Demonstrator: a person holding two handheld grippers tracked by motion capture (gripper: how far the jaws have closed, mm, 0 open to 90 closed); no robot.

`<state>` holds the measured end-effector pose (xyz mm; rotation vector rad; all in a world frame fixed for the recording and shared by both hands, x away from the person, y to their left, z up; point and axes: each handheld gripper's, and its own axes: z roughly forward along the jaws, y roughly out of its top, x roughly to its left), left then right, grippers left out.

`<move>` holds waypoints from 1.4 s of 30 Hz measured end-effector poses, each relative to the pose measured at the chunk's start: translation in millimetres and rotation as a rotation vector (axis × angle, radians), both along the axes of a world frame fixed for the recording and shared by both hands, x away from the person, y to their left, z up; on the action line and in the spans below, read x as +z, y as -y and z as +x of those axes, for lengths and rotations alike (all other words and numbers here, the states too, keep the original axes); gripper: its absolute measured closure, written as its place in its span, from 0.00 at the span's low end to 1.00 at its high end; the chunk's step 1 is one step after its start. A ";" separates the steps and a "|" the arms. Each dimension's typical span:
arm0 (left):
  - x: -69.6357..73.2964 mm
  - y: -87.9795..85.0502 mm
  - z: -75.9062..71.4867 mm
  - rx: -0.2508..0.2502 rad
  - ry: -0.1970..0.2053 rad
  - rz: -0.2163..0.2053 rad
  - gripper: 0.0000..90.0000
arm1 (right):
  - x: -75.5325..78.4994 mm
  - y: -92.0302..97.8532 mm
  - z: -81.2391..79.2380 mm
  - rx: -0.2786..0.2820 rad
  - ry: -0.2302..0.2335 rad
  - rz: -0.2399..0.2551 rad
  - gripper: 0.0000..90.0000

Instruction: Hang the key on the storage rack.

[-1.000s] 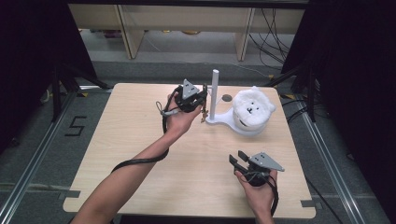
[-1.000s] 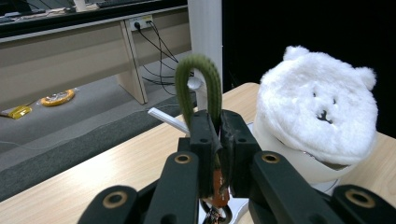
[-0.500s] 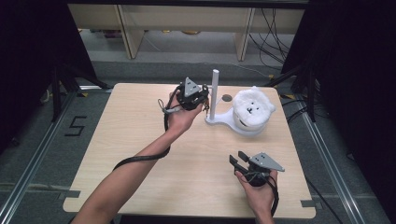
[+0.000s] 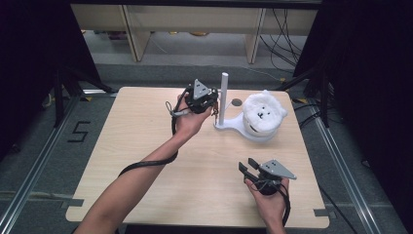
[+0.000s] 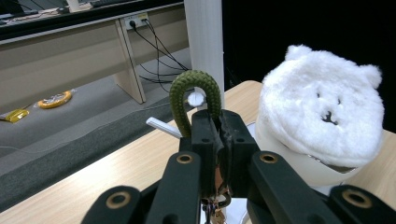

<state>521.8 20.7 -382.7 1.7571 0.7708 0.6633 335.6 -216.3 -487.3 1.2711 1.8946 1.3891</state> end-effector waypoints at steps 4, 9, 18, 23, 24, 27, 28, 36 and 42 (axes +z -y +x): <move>-3.3 2.1 1.2 -0.002 0.000 0.007 0.94 | -0.4 0.4 -0.1 -0.008 0.010 -0.008 0.63; -5.9 4.0 2.4 -0.002 0.000 0.009 0.94 | -0.2 -1.1 -2.2 -0.020 -0.015 0.017 0.63; -5.2 -4.5 -6.5 -0.035 -0.016 0.026 0.84 | -0.3 2.6 -1.2 -0.014 -0.002 0.006 0.63; -6.9 -17.4 -17.0 -0.056 -0.052 0.030 0.76 | 0.2 2.2 -1.7 -0.019 -0.006 0.005 0.62; -7.3 -20.7 -18.9 -0.059 -0.056 0.040 0.75 | 0.4 1.8 -2.1 -0.023 -0.006 0.002 0.62; -8.4 -31.5 -24.8 -0.068 -0.070 0.054 0.68 | 0.2 2.6 -1.0 -0.017 0.001 -0.004 0.62; -8.5 -35.8 -26.6 -0.073 -0.074 0.055 0.66 | 0.2 3.2 -0.5 -0.014 0.006 -0.008 0.62; -12.5 -71.9 -45.1 -0.067 -0.116 0.045 0.49 | 1.4 8.6 -1.1 -0.042 0.001 -0.011 0.61; -17.2 -97.1 -61.3 -0.058 -0.118 0.041 0.43 | 1.0 9.3 -1.0 -0.050 0.000 -0.005 0.61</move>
